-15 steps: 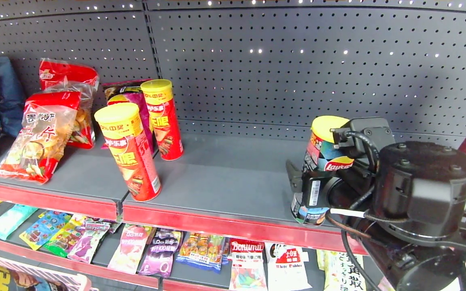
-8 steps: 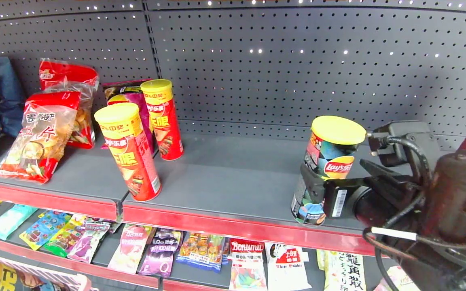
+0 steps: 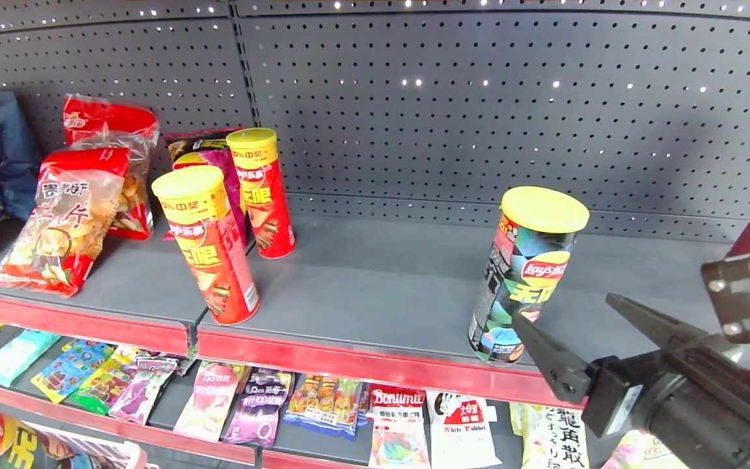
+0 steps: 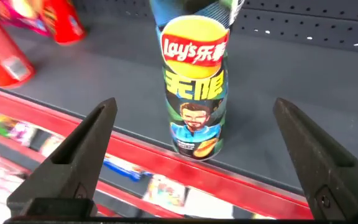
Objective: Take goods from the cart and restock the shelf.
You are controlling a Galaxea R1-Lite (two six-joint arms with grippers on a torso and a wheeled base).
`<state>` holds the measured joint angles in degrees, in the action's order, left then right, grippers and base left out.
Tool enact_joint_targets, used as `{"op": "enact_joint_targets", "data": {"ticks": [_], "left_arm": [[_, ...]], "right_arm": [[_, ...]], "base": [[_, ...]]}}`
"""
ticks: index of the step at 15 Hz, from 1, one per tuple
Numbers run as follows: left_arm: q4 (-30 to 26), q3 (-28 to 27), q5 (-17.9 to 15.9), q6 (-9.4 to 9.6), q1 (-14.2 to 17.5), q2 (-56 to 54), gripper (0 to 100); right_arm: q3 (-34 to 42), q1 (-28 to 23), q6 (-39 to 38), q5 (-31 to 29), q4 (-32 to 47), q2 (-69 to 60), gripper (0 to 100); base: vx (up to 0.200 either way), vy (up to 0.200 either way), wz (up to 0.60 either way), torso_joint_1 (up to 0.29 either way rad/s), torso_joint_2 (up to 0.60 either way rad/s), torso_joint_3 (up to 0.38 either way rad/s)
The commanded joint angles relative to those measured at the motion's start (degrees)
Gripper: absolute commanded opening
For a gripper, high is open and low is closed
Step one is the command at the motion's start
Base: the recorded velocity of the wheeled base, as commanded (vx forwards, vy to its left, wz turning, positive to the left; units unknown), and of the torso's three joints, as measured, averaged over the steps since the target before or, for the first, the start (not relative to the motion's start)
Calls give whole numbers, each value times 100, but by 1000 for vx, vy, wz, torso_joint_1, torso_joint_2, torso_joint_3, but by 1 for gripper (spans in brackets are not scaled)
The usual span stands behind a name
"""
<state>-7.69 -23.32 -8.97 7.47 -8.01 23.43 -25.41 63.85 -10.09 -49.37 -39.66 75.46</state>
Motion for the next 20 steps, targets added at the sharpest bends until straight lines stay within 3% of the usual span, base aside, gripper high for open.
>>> {"op": "enact_joint_targets", "data": {"ticks": [1, 3, 5, 7, 8, 10, 11, 13, 16, 17, 18, 20], "left_arm": [[-4, -6, 1, 0, 1, 30, 0], [13, -15, -17, 0, 1, 100, 0], [40, -59, -61, 0, 1, 215, 0], [40, -59, -78, 9, -8, 259, 0], [40, -67, -114, 9, -8, 267, 0], [154, -67, -219, 9, -16, 329, 0], [233, -67, -228, 9, -16, 364, 0], [532, -120, -404, 0, -16, 575, 0], [620, -340, -720, 9, -16, 777, 0], [620, -340, -755, 9, -16, 777, 0], [611, -340, -1028, 9, -16, 733, 0], [602, -340, -1115, 0, -16, 698, 0]], "right_arm": [[361, -66, -1, 226, 11, -567, 100], [660, -198, 51, 464, 2, -989, 100], [941, -778, 596, 1457, 90, -1947, 100], [1082, -2070, 1343, 2889, 362, -2475, 100], [1082, -2527, 1449, 3250, 450, -2545, 100], [1055, -4425, 1739, 4533, 643, -2624, 100], [1073, -4909, 1818, 4849, 670, -2624, 100], [1213, -5779, 1879, 5104, 1206, -2923, 100], [985, -5884, 1879, 5069, 2920, -4215, 100], [950, -5893, 1879, 5060, 3060, -4320, 100], [765, -5946, 1871, 4788, 4036, -5059, 100], [791, -6104, 1862, 4260, 4581, -5604, 100]], "base": [[0, 0, 0, 0, 0, 0], [0, 0, 0, 0, 0, 0], [0, 0, 0, 0, 0, 0], [0, 0, 0, 0, 0, 0], [0, 0, 0, 0, 0, 0], [0, 0, 0, 0, 0, 0], [0, 0, 0, 0, 0, 0], [0, 0, 0, 0, 0, 0], [0, 0, 0, 0, 0, 0], [0, 0, 0, 0, 0, 0], [0, 0, 0, 0, 0, 0], [0, 0, 0, 0, 0, 0]]}}
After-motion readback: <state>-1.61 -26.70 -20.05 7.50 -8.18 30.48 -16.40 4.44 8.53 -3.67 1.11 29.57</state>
